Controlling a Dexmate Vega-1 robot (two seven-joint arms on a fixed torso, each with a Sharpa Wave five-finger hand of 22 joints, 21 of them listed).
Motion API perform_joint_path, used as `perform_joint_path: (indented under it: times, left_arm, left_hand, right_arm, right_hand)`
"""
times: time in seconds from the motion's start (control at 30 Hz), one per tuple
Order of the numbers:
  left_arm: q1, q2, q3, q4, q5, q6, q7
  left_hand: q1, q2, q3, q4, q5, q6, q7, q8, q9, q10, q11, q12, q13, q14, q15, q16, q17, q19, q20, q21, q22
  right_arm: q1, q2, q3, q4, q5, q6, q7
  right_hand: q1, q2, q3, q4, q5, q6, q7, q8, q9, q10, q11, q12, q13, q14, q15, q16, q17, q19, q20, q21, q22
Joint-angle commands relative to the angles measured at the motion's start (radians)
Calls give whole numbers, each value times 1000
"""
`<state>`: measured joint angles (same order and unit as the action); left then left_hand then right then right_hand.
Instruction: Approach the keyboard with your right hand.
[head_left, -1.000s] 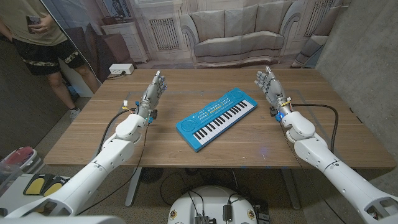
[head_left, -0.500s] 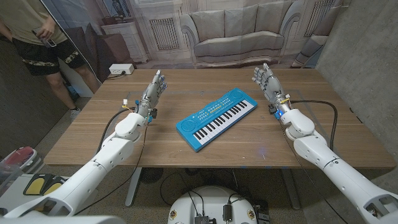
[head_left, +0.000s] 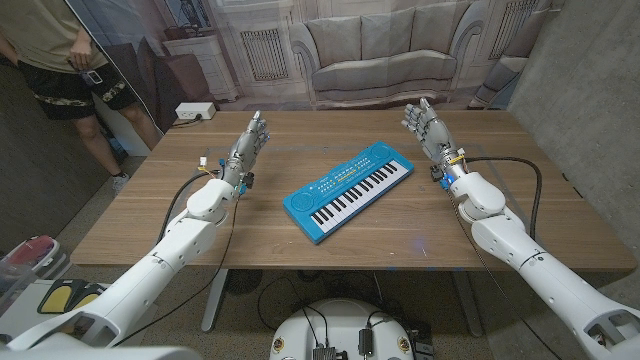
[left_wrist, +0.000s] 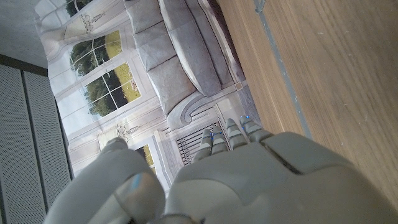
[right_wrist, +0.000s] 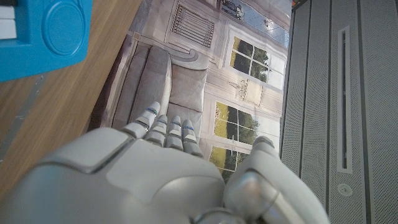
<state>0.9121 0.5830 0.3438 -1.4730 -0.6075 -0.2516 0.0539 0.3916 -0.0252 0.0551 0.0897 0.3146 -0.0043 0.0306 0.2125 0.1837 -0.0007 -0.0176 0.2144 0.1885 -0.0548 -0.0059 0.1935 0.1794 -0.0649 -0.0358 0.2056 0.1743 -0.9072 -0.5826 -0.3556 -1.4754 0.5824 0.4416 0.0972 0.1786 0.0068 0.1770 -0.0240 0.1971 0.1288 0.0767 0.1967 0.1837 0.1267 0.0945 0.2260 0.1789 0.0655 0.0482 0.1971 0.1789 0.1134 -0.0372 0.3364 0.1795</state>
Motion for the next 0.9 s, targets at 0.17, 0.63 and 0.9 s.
perform_joint_path:
  times: [0.17,0.63,0.9]
  left_arm:
    - [-6,-9,4,12,1,-6,-2]
    - [6,1,-1,-6,3,-9,1]
    - [25,9,-8,-29,5,-8,14]
  left_hand:
    - [11,0,-1,-3,0,9,5,-3,3,6,-5,-1,1,4,3,-2,3,-6,-14,-4,6]
    - [17,1,-3,-5,-2,13,4,-4,3,9,-5,-1,2,5,2,-3,3,-6,-14,-4,6]
    - [19,2,-3,-6,-3,16,4,-4,3,10,-7,-2,2,5,1,-3,3,-5,-14,-4,6]
  right_arm:
    - [1,-11,-10,-21,-37,32,11]
    - [-36,-25,-10,-105,-81,18,-44]
    - [-46,-29,-11,-122,-109,28,-57]
  right_hand:
    - [10,0,5,-7,-1,11,-5,3,3,9,-1,6,4,10,-1,3,4,10,-25,-4,1]
    - [13,1,5,-10,-1,16,-9,4,3,14,-4,5,4,13,-2,1,4,12,-26,-8,1]
    - [14,2,5,-11,-1,19,-11,4,3,18,-5,5,4,14,-5,0,5,14,-27,-11,1]
